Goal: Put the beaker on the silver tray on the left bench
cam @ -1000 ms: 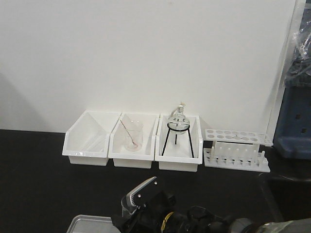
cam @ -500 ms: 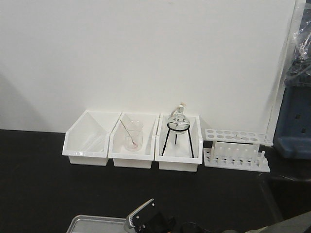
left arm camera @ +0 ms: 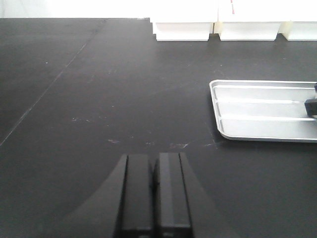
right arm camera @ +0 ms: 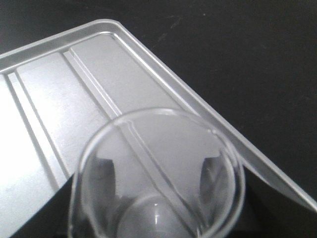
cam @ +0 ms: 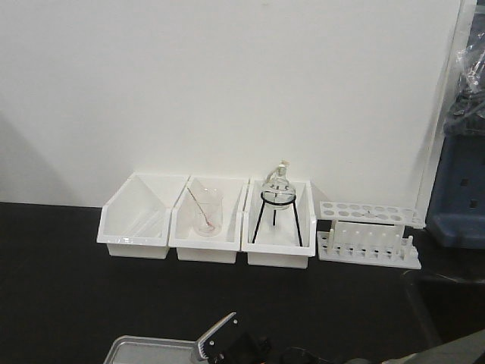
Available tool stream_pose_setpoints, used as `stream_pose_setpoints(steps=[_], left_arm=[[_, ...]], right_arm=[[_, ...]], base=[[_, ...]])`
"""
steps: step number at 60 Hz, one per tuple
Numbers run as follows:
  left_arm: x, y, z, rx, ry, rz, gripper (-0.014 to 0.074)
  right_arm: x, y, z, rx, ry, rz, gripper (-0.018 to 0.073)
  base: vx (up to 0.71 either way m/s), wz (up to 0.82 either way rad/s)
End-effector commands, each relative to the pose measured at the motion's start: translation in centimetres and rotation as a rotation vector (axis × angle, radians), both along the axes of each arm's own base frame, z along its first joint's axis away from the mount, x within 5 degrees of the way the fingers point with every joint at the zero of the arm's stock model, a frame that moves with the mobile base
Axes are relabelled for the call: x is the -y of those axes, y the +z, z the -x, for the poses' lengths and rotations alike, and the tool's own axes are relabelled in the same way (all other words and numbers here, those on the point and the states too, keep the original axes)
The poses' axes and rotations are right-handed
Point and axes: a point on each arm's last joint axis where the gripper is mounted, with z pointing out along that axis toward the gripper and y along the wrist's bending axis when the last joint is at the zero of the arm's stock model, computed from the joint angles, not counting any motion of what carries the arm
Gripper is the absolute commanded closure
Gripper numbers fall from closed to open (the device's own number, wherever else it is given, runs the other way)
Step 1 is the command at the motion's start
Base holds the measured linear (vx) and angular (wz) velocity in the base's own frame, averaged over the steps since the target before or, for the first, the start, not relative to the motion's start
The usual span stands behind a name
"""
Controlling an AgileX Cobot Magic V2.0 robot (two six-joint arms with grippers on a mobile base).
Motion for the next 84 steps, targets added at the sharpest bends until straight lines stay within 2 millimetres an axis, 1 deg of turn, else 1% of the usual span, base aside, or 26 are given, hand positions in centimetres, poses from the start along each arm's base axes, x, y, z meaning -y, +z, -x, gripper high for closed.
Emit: stream_pose_setpoints(steps=[1,6,14,22,30,36,41,44,46,49,53,55,56,57,58,59,60,61,62,64,70,77,84], left_arm=[[0.0,0.1,-0.2,0.066,0.0,0.009,0.0595],[0.0,0.1,-0.2,0.066,0.0,0.009,0.0595],[0.0,0.1,-0.2,0.066,0.0,0.009,0.0595],[0.0,0.1,-0.2,0.066,0.0,0.009,0.0595],[0.0,0.1,-0.2,0.066,0.0,0.009,0.0595],[0.0,0.1,-0.2,0.066,0.0,0.009,0.0595],[0.0,0.1,-0.2,0.066,0.0,0.009,0.0595],[0.0,0.1,-0.2,0.066,0.0,0.009,0.0595],[0.0,0.1,-0.2,0.066,0.0,0.009,0.0595],[0.0,0.1,-0.2,0.066,0.0,0.009,0.0595],[0.0,0.1,-0.2,0.066,0.0,0.009,0.0595],[0.0,0.1,-0.2,0.066,0.0,0.009,0.0595],[0.0,0.1,-0.2,0.066,0.0,0.009,0.0595],[0.0,0.1,-0.2,0.066,0.0,0.009,0.0595],[0.0,0.1,-0.2,0.066,0.0,0.009,0.0595],[0.0,0.1,-0.2,0.066,0.0,0.009,0.0595],[0.0,0.1,-0.2,0.066,0.0,0.009,0.0595],[0.0,0.1,-0.2,0.066,0.0,0.009,0.0595],[0.0,0.1,-0.2,0.066,0.0,0.009,0.0595],[0.0,0.1,-0.2,0.066,0.0,0.009,0.0595],[0.0,0.1,-0.2,0.066,0.0,0.009,0.0595],[0.0,0.1,-0.2,0.066,0.0,0.009,0.0595],[0.0,0.1,-0.2,0.066,0.0,0.009,0.0595]], right_arm=[[-0.5,3.6,-0.8,0.103,0.009,-0.106,0.0073],[-0.5,4.1,-0.8,0.112,0.009,-0.112,-0.0046],[-0.4,5.3,-0.7,0.135,0.01,-0.127,-0.0146],[-0.4,6.9,-0.6,0.165,0.01,-0.146,-0.0149],[-0.2,9.0,-0.4,0.207,0.011,-0.174,-0.0125],[0.1,12.1,0.0,0.264,0.01,-0.213,-0.0096],[0.7,15.5,0.7,0.319,0.0,-0.236,-0.0059],[1.4,18.2,1.5,0.355,-0.017,-0.241,-0.0034],[1.9,19.4,1.9,0.362,-0.033,-0.228,-0.0018],[3.0,21.7,2.8,0.377,-0.067,-0.204,0.0012],[4.4,23.6,4.4,0.383,-0.099,-0.182,0.0047],[5.1,24.0,5.3,0.382,-0.106,-0.175,0.0066],[5.6,24.5,6.0,0.39,-0.111,-0.177,0.0077],[6.0,24.3,6.5,0.383,-0.113,-0.17,0.0085],[6.5,24.8,7.2,0.393,-0.115,-0.177,0.0092],[6.9,24.5,7.8,0.386,-0.116,-0.17,0.0103],[7.3,24.9,8.5,0.395,-0.118,-0.176,0.011],[7.7,24.5,9.0,0.387,-0.118,-0.169,0.012],[8.2,24.9,9.8,0.397,-0.12,-0.176,0.0126],[9.1,24.8,11.0,0.399,-0.121,-0.177,0.0141],[11.3,24.4,14.1,0.407,-0.131,-0.176,0.0172],[13.8,24.2,17.2,0.402,-0.176,-0.166,0.0187],[15.7,24.3,19.6,0.425,-0.201,-0.171,0.0192]], base=[[0.0,0.0],[0.0,0.0],[0.0,0.0],[0.0,0.0],[0.0,0.0],[0.0,0.0],[0.0,0.0],[0.0,0.0],[0.0,0.0],[0.0,0.0],[0.0,0.0],[0.0,0.0],[0.0,0.0],[0.0,0.0],[0.0,0.0],[0.0,0.0],[0.0,0.0],[0.0,0.0],[0.0,0.0],[0.0,0.0],[0.0,0.0],[0.0,0.0],[0.0,0.0]])
